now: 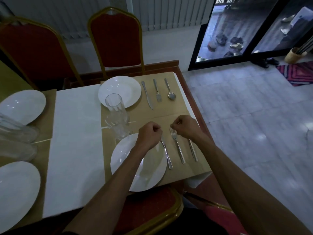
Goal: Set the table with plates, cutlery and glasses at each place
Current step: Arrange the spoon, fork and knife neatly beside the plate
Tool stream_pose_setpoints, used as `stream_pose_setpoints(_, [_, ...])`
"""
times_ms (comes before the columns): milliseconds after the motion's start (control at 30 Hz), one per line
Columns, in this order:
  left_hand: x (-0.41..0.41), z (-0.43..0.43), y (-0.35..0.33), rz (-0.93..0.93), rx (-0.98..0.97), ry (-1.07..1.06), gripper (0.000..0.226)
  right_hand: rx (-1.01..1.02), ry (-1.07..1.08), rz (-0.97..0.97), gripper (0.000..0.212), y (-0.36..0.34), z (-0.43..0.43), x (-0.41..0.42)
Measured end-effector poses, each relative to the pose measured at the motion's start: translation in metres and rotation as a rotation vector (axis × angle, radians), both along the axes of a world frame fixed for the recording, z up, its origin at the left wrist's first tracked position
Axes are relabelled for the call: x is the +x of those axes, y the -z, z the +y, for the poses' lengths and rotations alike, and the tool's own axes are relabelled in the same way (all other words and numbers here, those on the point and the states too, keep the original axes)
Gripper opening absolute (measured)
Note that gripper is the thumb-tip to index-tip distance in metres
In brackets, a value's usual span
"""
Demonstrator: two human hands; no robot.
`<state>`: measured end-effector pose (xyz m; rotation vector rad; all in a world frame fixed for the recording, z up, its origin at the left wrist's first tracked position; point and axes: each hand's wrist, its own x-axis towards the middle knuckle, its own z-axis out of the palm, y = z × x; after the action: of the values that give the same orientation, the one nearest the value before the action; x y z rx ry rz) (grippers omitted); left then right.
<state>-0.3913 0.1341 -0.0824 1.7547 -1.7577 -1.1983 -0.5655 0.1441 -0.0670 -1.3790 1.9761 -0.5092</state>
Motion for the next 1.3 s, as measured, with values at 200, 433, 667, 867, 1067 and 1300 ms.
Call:
stream_pose_setpoints(200, [0.0, -0.013, 0.0, 0.022, 0.026, -0.014, 0.022, 0.012, -0.03, -0.011, 0.019, -0.002, -0.016, -0.001])
stream_pose_setpoints(433, [-0.016, -0.051, 0.025, -0.052, 0.087, -0.101, 0.047, 0.027, -0.094, -0.051, 0.011, 0.006, -0.051, -0.015])
stream_pose_setpoints(667, [-0.033, -0.093, 0.067, -0.347, -0.174, -0.159, 0.031, 0.057, -0.199, -0.076, 0.009, 0.023, -0.109, -0.054])
stream_pose_setpoints(867, [-0.04, -0.119, 0.105, -0.553, -0.285, -0.239, 0.041, -0.026, -0.233, -0.076, 0.01, 0.022, -0.175, -0.079])
stream_pose_setpoints(1067, [-0.056, -0.142, 0.127, -0.575, -0.344, -0.377, 0.03, -0.035, -0.292, -0.13, 0.008, 0.038, -0.221, -0.07])
stream_pose_setpoints(1300, [-0.061, -0.139, 0.135, -0.62, -0.388, -0.421, 0.04, -0.055, -0.152, -0.132, 0.007, 0.068, -0.27, -0.089])
